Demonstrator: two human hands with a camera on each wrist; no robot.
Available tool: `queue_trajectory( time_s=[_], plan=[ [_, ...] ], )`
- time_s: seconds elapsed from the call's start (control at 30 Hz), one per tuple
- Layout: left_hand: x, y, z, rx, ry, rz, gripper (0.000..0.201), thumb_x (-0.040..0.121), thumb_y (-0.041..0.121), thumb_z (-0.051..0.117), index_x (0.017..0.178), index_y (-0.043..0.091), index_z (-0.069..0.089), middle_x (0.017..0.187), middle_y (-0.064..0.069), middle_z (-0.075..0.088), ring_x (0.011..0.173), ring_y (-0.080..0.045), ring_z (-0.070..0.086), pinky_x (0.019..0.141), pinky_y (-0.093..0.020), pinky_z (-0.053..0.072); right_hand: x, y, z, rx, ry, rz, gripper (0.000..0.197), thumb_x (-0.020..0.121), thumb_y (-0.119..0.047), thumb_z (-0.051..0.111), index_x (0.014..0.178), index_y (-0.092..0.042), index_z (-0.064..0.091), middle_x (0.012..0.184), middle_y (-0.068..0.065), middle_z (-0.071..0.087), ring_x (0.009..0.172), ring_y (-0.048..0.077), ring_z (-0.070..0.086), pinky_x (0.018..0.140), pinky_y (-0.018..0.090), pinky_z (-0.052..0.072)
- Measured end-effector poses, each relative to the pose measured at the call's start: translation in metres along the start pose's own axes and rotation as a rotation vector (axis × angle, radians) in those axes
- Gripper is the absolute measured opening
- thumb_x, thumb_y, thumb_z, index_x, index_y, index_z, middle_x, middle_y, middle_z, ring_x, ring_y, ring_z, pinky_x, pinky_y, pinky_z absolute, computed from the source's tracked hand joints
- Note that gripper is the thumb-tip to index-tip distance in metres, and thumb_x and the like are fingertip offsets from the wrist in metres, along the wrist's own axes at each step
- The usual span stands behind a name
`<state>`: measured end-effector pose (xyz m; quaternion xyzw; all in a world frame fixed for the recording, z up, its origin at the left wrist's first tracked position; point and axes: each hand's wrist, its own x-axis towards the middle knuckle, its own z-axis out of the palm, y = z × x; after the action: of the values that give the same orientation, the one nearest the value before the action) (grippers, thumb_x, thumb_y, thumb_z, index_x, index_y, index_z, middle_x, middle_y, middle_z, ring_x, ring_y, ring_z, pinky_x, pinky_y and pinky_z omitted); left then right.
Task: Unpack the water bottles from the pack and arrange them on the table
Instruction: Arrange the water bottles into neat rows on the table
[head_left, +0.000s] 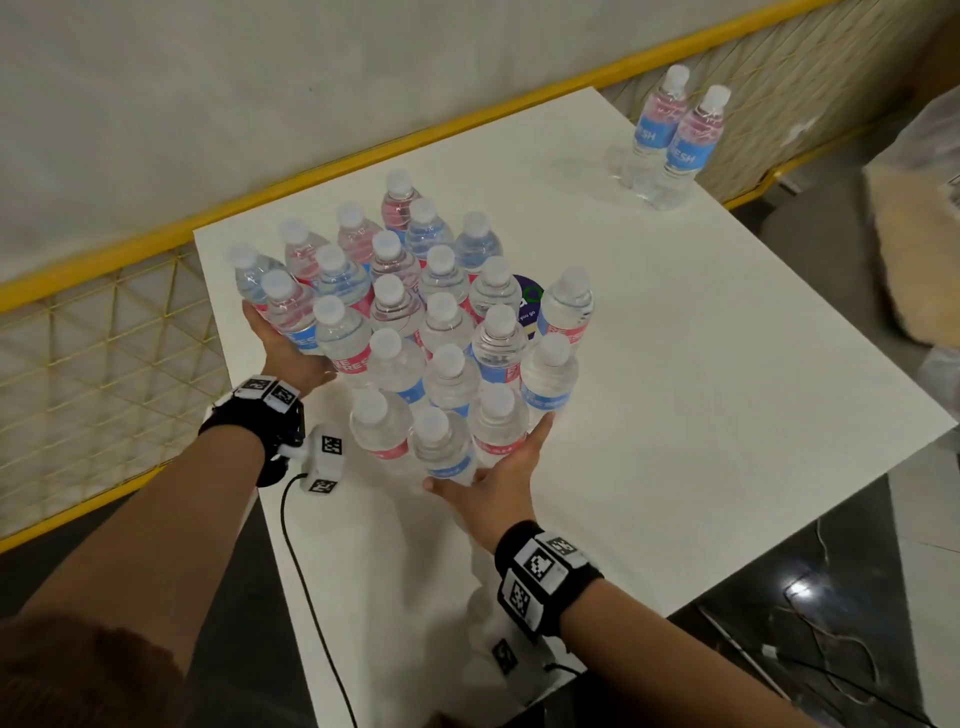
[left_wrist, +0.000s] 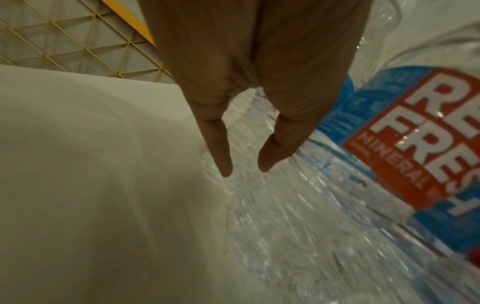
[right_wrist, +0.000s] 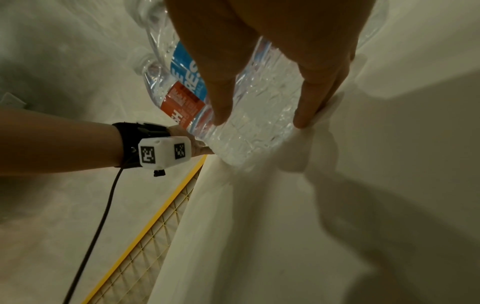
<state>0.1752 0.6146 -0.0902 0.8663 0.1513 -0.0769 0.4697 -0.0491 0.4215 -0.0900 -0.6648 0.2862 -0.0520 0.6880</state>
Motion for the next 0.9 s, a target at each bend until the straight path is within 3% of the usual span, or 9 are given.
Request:
queue_trajectory(
  time_s=[0.03, 0.1, 0.2, 0.3, 0.37, 0.47, 0.57, 0.73, 0.9],
  plan=[
    [-0.004, 0.002, 0.001, 0.006, -0.022, 0.053, 0.133, 0.059, -0.002, 0.080, 0.146, 0.017, -0.019, 0.148, -0.024, 0.030, 0.131, -0.030, 0.042, 0.116, -0.040, 0.026, -0.003, -0.007, -0.001, -0.001, -0.016, -0.015, 0.151, 0.047, -0.017, 0.091, 0.136, -0.055, -0.024, 0.148, -0.017, 0.018, 0.136, 0.009, 0.034, 0.107, 0.045, 0.041],
    [-0.017, 0.002, 0.007, 0.021, -0.034, 0.117, 0.128, 0.068, -0.005, 0.078, 0.144, 0.008, -0.024, 0.156, -0.014, 0.016, 0.137, -0.015, 0.027, 0.115, -0.022, 0.007, -0.005, -0.010, -0.010, -0.036, -0.090, -0.015, 0.145, 0.046, -0.014, 0.090, 0.130, -0.066, -0.016, 0.144, -0.019, 0.027, 0.132, 0.003, 0.038, 0.106, 0.048, 0.042],
    [-0.057, 0.009, 0.020, -0.214, 0.104, 0.040, 0.101, 0.082, 0.003, 0.063, 0.150, 0.025, -0.009, 0.158, -0.009, 0.005, 0.138, -0.027, 0.030, 0.113, -0.048, 0.027, 0.004, -0.016, -0.040, -0.139, -0.133, 0.013, 0.127, 0.042, -0.014, 0.089, 0.114, -0.075, 0.004, 0.124, -0.034, 0.037, 0.118, -0.002, 0.047, 0.100, 0.046, 0.047],
    [-0.093, 0.018, 0.020, -0.365, 0.320, -0.082, 0.059, 0.086, 0.037, 0.049, 0.140, 0.025, 0.029, 0.137, -0.004, 0.035, 0.119, -0.024, 0.041, 0.099, -0.041, 0.042, 0.013, -0.040, -0.077, -0.321, -0.161, 0.097, 0.132, 0.047, -0.021, 0.089, 0.142, -0.043, 0.001, 0.140, -0.004, 0.029, 0.127, 0.025, 0.043, 0.101, 0.049, 0.044],
    [-0.110, 0.028, 0.022, -0.373, 0.475, -0.128, 0.042, 0.088, 0.031, 0.049, 0.127, 0.018, 0.042, 0.117, -0.004, 0.041, 0.111, -0.023, 0.046, 0.084, -0.036, 0.047, 0.026, -0.057, -0.103, -0.422, -0.197, 0.138, 0.116, 0.064, -0.012, 0.084, 0.148, -0.026, 0.005, 0.144, 0.009, 0.023, 0.113, 0.026, 0.052, 0.097, 0.038, 0.047],
    [-0.135, 0.046, 0.021, -0.352, 0.614, 0.060, 0.054, 0.078, -0.001, 0.053, 0.130, 0.007, 0.039, 0.124, -0.010, 0.037, 0.103, -0.020, 0.046, 0.091, -0.037, 0.046, 0.043, -0.084, -0.127, -0.561, -0.205, 0.058, 0.089, 0.075, -0.013, 0.078, 0.145, -0.020, 0.023, 0.141, 0.012, 0.029, 0.105, 0.025, 0.057, 0.089, 0.029, 0.046],
    [-0.159, 0.083, 0.017, -0.280, 0.634, 0.337, 0.053, 0.071, 0.000, 0.053, 0.124, 0.001, 0.045, 0.119, -0.009, 0.039, 0.107, -0.026, 0.046, 0.094, -0.041, 0.043, 0.050, -0.099, -0.127, -0.588, -0.233, -0.043, 0.087, 0.075, -0.015, 0.077, 0.144, -0.019, 0.024, 0.140, 0.012, 0.031, 0.123, 0.026, 0.047, 0.104, 0.037, 0.042],
    [-0.204, 0.152, 0.045, -0.042, 0.325, 0.723, 0.036, 0.073, 0.008, 0.055, 0.108, 0.006, 0.059, 0.116, -0.015, 0.048, 0.114, -0.027, 0.049, 0.102, -0.035, 0.039, 0.054, -0.105, -0.112, -0.503, -0.272, -0.035, 0.078, 0.083, -0.019, 0.069, 0.146, -0.016, 0.022, 0.140, 0.012, 0.046, 0.130, 0.029, 0.042, 0.102, 0.033, 0.038],
    [-0.219, 0.201, 0.093, 0.206, -0.139, 0.667, 0.040, 0.084, 0.011, 0.059, 0.123, 0.016, 0.056, 0.130, -0.007, 0.045, 0.120, -0.021, 0.046, 0.101, -0.021, 0.032, 0.053, -0.097, -0.103, -0.502, -0.284, 0.016, 0.066, 0.090, -0.023, 0.061, 0.146, -0.017, 0.025, 0.135, 0.012, 0.053, 0.120, 0.030, 0.053, 0.084, 0.023, 0.038]
  ],
)
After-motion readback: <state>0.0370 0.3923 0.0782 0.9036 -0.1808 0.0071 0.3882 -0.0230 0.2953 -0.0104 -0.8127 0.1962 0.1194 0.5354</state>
